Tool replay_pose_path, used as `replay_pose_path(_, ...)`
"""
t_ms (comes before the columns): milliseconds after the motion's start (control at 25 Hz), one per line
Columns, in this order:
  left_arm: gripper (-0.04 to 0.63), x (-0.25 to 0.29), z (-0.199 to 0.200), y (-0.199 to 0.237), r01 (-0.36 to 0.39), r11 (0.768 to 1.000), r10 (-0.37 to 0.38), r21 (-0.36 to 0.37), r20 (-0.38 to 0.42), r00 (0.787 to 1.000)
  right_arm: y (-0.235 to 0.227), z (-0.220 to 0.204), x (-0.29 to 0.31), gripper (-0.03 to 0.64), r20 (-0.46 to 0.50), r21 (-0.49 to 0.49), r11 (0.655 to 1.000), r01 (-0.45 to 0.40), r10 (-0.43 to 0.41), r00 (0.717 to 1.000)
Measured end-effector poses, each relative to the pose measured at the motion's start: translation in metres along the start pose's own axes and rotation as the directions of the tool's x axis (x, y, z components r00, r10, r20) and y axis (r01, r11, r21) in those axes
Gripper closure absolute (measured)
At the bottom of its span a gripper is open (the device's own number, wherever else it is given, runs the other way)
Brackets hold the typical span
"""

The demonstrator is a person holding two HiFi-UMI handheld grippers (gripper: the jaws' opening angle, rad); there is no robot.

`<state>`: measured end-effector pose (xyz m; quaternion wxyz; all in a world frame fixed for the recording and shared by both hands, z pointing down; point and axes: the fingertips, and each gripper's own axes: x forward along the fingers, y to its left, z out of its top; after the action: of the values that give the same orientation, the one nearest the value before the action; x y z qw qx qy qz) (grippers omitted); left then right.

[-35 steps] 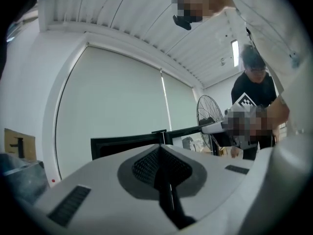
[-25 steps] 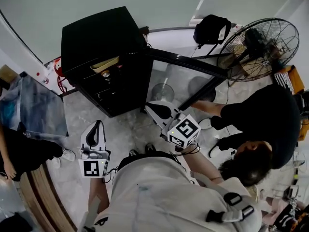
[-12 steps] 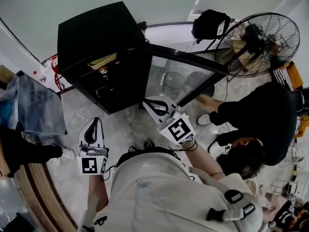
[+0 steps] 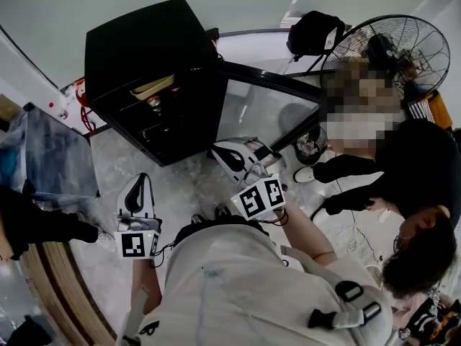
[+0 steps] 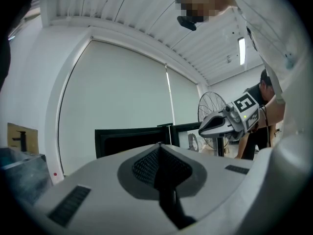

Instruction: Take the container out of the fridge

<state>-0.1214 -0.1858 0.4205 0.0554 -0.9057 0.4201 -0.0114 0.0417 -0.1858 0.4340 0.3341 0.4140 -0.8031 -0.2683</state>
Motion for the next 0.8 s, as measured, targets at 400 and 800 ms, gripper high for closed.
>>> replay_pose_path(400, 0.589, 0.0, -0.0034, -0.0006, 0.003, 1.0, -0.003, -0.007, -0.016, 1.0, 0.0034, -0.0001, 0.0072, 0.6, -0.055, -0.413, 0.909, 0.05, -0.08, 0.995)
replay_pose_path(800, 0.589, 0.0019, -0.0051, 0.001, -0.001, 1.0, 0.001, -0.016, -0.012, 1.0, 0.0049, -0.0046, 0.0104, 0.598, -0.058, -0.375, 0.927, 0.027, -0.052, 0.997)
